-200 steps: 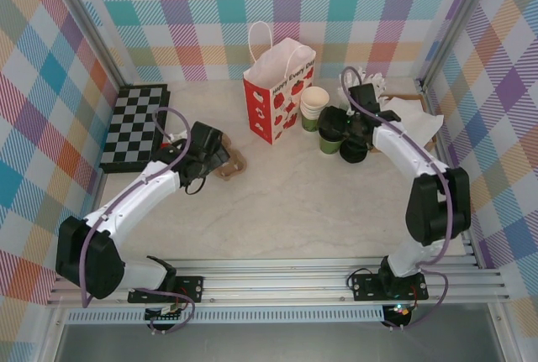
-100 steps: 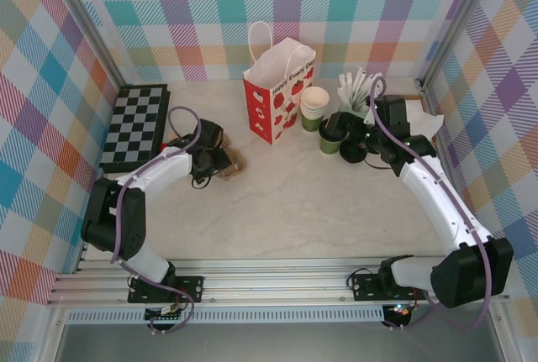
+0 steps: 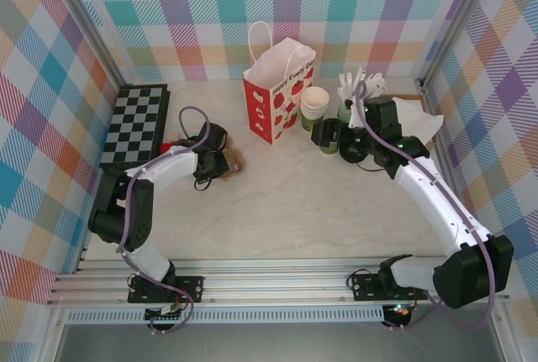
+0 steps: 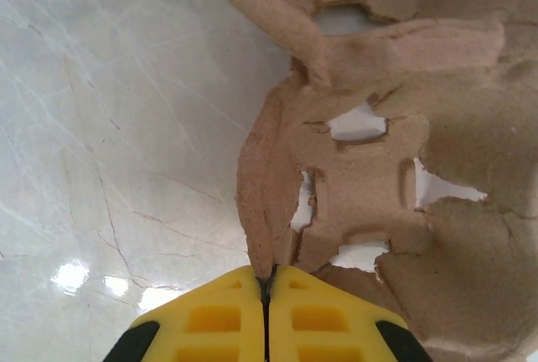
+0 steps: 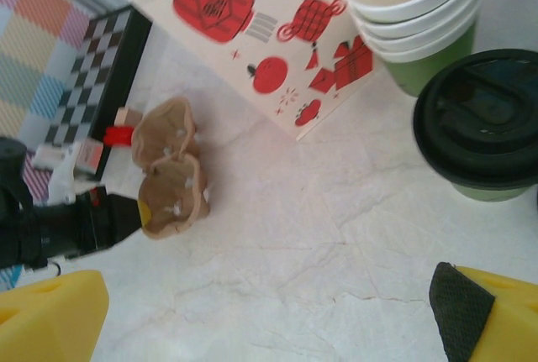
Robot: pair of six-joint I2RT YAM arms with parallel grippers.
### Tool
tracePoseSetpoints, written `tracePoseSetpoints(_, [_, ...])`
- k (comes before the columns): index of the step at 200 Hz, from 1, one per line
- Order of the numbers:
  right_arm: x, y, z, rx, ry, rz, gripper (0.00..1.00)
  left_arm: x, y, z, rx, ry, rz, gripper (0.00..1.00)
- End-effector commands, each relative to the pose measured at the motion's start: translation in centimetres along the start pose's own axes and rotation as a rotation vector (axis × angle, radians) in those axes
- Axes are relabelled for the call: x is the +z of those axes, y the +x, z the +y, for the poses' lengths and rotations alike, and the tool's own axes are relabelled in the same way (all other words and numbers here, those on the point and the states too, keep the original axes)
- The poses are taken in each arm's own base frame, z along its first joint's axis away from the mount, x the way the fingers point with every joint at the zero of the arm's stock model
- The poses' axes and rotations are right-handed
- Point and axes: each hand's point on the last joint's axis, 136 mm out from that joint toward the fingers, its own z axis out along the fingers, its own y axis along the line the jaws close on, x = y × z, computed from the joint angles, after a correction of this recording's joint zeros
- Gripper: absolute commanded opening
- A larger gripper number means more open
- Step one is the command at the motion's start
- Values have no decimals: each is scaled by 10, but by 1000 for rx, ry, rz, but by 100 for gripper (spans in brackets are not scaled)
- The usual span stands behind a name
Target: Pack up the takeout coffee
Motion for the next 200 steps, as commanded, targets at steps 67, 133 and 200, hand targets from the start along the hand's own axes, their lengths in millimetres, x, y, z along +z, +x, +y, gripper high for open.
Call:
tracePoseSetpoints(67, [19, 76, 31, -499, -244, 225, 100, -34, 122, -46, 719, 107, 213, 3])
tracePoseSetpoints(133, [49, 149, 41, -684, -340, 398, 100, -56, 124, -90, 833, 292, 150, 26])
tracePoseSetpoints(200, [118, 171, 38, -830, -165, 515, 86, -92, 36, -26, 334, 262, -214, 83])
